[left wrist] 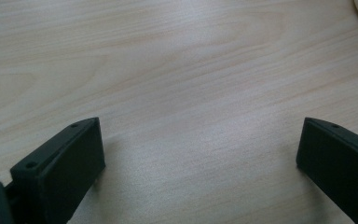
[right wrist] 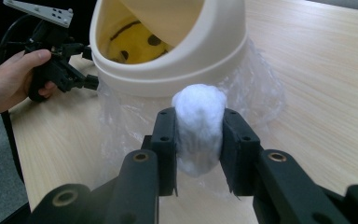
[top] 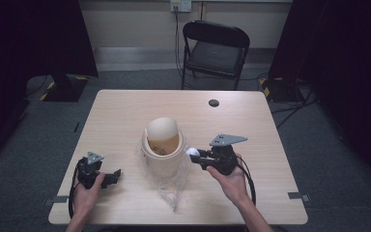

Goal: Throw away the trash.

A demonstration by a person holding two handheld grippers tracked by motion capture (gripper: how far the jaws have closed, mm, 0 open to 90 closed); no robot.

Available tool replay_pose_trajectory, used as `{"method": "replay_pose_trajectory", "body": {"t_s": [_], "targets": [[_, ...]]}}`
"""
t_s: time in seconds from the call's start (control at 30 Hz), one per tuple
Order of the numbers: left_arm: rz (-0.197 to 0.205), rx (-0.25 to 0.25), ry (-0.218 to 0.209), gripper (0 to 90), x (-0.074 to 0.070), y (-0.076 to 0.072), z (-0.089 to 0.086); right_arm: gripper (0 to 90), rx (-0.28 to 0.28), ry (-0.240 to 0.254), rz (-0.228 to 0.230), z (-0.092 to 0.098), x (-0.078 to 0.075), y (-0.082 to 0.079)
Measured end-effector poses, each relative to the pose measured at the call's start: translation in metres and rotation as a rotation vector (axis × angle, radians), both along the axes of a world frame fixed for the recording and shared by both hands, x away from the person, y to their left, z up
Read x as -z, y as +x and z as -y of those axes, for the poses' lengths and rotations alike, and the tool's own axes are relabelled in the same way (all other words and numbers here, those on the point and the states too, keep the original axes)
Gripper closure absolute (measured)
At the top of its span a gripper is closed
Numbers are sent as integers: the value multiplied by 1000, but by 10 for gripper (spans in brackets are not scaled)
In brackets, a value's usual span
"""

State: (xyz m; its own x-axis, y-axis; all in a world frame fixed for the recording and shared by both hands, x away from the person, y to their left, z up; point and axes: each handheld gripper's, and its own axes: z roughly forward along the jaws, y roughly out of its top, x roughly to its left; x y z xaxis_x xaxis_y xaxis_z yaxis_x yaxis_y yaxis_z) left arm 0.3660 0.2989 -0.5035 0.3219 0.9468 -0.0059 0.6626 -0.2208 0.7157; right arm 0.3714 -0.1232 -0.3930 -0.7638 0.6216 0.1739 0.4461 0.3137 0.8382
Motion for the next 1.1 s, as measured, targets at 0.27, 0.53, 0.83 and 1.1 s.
{"method": "replay_pose_trajectory", "body": {"t_s": [0.27, 0.53, 0.83, 1.1], "targets": [[-2, 5, 7, 3, 0, 0, 0, 698, -27, 12, 19, -12, -11, 3], [0, 0, -1, 4, 0, 0, 0, 698, -41, 27, 27, -23, -21, 12], [0, 0, 0, 3, 0, 0, 0, 698, -73, 31, 33, -41, -30, 19], [0, 0, -1, 3, 0, 0, 0, 698, -92, 14, 8, -56, -27, 27]]}}
